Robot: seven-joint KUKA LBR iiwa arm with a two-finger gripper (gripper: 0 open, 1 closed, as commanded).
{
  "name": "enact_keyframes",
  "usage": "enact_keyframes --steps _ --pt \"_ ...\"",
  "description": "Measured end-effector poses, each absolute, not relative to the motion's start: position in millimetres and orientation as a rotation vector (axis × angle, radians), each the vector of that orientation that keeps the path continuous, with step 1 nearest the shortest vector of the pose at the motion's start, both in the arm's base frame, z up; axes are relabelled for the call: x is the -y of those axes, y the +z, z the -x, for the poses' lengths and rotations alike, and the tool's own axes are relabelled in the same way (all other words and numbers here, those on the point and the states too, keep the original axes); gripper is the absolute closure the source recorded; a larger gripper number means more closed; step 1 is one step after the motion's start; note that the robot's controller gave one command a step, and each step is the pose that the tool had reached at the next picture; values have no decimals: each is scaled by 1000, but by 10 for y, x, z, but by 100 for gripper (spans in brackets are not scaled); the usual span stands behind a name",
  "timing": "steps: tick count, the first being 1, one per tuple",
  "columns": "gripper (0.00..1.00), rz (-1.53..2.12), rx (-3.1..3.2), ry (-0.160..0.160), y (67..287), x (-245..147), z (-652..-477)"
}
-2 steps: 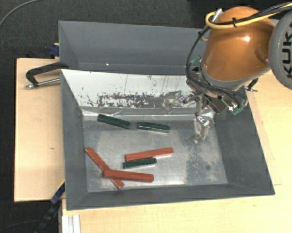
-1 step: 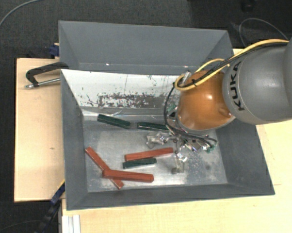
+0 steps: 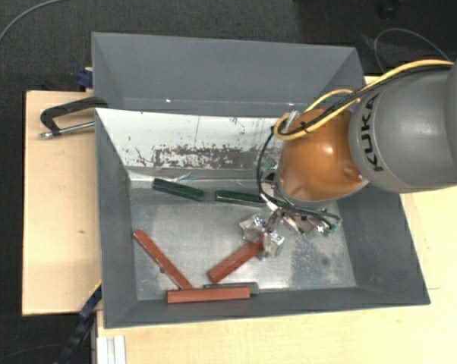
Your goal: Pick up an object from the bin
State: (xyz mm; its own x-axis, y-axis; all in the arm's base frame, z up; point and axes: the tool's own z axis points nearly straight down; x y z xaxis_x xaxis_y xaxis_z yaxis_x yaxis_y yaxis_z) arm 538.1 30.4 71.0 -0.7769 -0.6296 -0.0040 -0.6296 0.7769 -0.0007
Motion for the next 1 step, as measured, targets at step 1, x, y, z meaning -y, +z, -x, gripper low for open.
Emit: enact_keyframes --steps 1 --pt "100 1348 -2821 -7 2600 -247 -5543"
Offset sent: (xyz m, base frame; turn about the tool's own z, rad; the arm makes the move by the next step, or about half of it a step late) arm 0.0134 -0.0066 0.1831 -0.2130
